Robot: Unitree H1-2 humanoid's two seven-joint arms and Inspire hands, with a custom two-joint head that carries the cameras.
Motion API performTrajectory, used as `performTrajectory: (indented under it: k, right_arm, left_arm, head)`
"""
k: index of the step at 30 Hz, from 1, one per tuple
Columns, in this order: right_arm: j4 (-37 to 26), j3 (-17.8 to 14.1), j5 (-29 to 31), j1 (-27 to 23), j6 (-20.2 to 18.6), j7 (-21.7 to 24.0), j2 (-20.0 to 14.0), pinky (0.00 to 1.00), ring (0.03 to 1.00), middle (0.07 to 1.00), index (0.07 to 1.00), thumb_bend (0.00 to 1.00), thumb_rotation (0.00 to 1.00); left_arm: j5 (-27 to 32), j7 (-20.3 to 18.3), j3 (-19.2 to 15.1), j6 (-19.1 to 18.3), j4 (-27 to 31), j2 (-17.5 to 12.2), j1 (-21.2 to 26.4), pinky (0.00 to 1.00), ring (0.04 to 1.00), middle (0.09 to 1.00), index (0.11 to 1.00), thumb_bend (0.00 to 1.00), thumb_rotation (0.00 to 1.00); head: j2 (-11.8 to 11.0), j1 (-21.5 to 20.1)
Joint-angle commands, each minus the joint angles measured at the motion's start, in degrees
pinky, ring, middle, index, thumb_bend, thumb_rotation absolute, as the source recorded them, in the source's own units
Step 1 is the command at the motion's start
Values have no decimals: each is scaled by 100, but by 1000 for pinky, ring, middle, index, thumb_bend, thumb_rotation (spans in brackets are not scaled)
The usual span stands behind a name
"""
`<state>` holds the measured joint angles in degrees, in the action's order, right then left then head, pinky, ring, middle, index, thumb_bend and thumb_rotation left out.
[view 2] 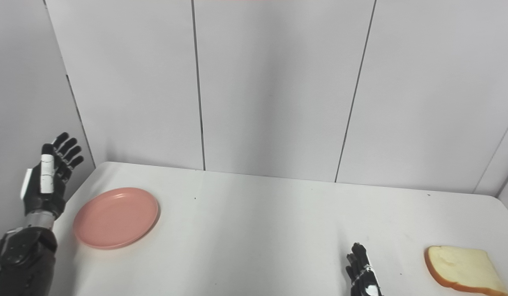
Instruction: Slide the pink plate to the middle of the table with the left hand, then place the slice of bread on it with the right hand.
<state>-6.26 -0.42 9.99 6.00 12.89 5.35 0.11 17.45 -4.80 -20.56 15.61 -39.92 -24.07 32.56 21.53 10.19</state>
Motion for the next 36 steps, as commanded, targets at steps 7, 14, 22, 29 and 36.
performTrajectory:
  k: [7, 14, 22, 29, 36]
  right_arm:
    - [830, -95, -92, 353, 181, -14, -92, 997, 968, 962, 942, 776, 1000]
    - [707, -77, -101, 416, 116, -37, -82, 971, 953, 948, 935, 787, 1000]
    - [610, -51, -132, 451, 50, -34, -90, 960, 938, 937, 930, 795, 1000]
    - [562, -33, -147, 485, 55, -37, -79, 943, 915, 924, 919, 790, 1000]
    - [525, -30, -215, 498, 46, -68, -46, 924, 906, 917, 907, 793, 1000]
  left_arm:
    - [-132, 117, -28, 548, -841, -430, 491, 763, 828, 833, 837, 932, 866]
    - [21, 44, -39, 543, -1315, -309, 470, 747, 816, 835, 825, 891, 857]
    - [301, -80, -65, 263, -1610, -46, 544, 760, 817, 834, 834, 859, 835]
    - [223, -123, 103, 210, -1843, 184, 609, 746, 791, 802, 823, 929, 793]
    - [76, -250, 393, 146, -1861, 423, 628, 741, 802, 803, 838, 925, 816]
  head:
    - [56, -27]
    - [134, -62]
    - [187, -90]
    - [231, -148]
    - [248, -181]
